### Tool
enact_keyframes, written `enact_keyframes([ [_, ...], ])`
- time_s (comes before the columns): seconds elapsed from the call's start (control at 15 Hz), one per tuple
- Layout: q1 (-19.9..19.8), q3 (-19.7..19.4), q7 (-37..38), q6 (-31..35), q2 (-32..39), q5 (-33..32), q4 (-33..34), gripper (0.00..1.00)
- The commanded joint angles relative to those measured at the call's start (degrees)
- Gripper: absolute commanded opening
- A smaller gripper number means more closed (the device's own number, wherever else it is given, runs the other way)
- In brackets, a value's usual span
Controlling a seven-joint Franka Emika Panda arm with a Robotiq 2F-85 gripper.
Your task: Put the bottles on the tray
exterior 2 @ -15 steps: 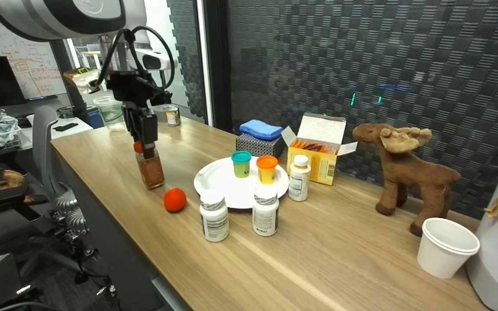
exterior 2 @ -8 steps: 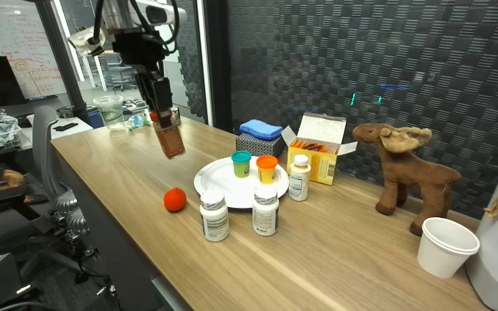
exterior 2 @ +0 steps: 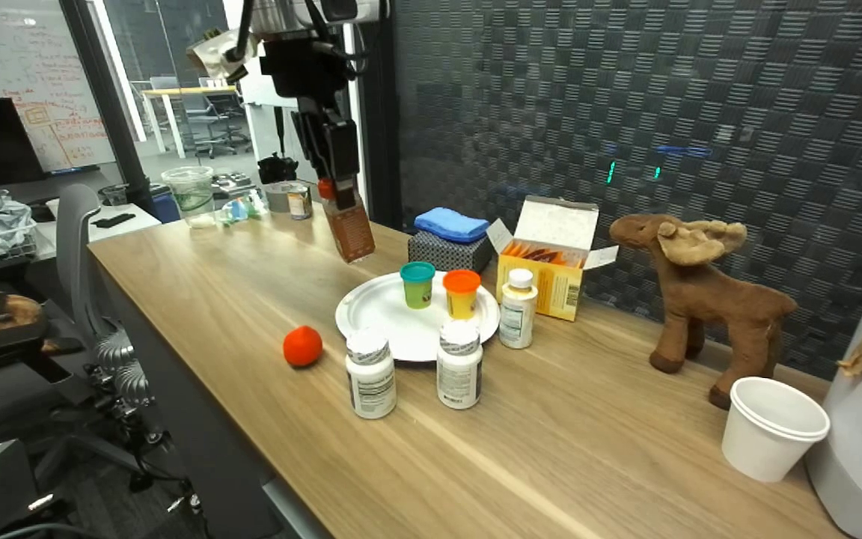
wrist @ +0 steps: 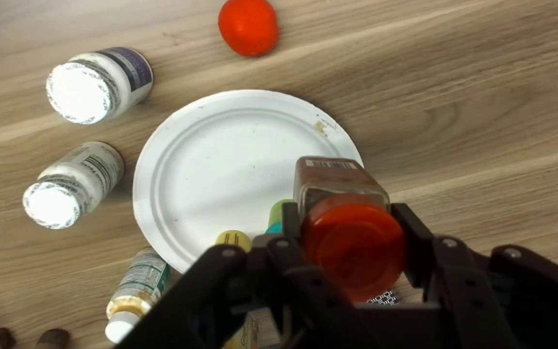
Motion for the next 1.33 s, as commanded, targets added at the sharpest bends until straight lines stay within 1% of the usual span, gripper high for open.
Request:
enact_keyframes([
  [0.0, 0.1, -0.3, -1.6, -1.6, 4.6, 0.9, 4.7, 0.24],
  [0.33, 0.2, -0.7, -2.0, -1.9, 8.6, 0.9, 6.0, 0.24],
  [0.8, 0.7, -1.8, -0.5, -1.3, 11.8, -1.5, 7.9, 0.24],
  [1.27, 1.1, -1.8, -1.9, -2.6, 15.3, -1.4, 12.1, 0.24],
])
